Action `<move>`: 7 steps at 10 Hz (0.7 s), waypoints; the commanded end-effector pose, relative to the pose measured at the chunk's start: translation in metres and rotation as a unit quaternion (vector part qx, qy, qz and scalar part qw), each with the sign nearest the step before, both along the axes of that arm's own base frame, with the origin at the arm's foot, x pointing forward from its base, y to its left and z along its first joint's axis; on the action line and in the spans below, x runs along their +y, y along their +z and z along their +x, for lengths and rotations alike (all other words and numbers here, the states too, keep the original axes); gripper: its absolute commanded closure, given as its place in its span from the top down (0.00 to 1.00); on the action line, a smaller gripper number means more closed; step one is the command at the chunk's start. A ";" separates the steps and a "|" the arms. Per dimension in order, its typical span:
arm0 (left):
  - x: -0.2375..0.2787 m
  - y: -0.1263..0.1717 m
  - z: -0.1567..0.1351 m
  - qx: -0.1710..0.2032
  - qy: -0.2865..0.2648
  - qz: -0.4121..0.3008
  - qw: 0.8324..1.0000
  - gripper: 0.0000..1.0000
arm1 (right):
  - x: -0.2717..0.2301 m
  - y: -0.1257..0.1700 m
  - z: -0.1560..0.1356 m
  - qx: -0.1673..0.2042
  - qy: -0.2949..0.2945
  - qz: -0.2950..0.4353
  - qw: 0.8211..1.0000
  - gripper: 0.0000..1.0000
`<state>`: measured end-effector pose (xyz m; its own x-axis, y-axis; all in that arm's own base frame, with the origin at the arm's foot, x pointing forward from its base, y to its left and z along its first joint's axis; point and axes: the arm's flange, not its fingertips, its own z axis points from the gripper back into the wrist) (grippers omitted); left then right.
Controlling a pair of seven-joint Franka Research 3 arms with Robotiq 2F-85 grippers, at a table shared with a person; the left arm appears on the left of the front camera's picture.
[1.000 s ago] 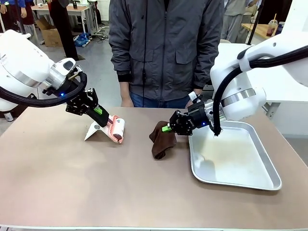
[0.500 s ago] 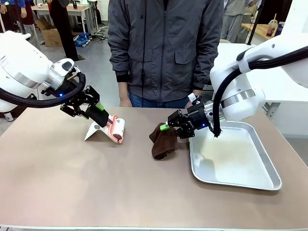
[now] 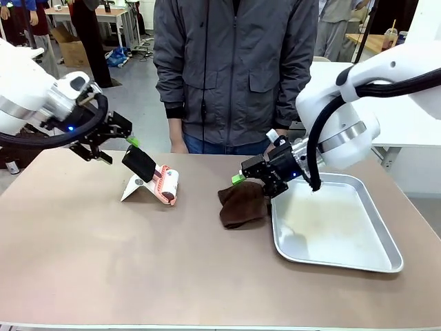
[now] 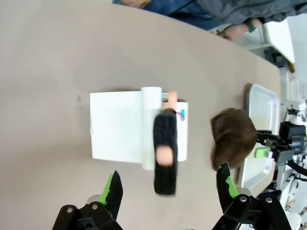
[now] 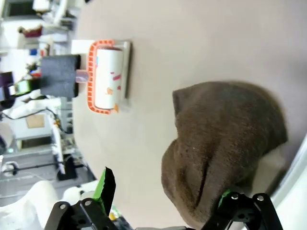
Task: Clean the surface of the table.
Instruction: Return the Lint Roller and towel to their original positions.
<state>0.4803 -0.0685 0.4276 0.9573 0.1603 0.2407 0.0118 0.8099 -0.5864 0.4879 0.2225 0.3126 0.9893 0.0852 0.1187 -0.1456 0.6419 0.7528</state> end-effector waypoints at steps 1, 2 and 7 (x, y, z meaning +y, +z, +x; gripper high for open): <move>0.013 0.025 -0.041 -0.028 0.006 -0.033 0.999 1.00 | 0.014 0.043 0.001 -0.025 0.014 -0.106 0.994 1.00; 0.015 0.037 -0.056 -0.038 0.018 -0.045 0.998 1.00 | 0.019 0.059 -0.002 -0.052 0.016 -0.143 0.988 1.00; 0.027 0.064 -0.109 -0.067 0.004 -0.124 0.990 1.00 | 0.024 0.102 -0.021 -0.156 0.060 -0.028 0.986 1.00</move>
<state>0.3764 -0.0458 0.5010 0.9195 0.2440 0.3082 0.0711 0.6678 -0.7410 0.4740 0.2513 0.4287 0.9040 0.1975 0.3791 -0.3899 0.7444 0.5420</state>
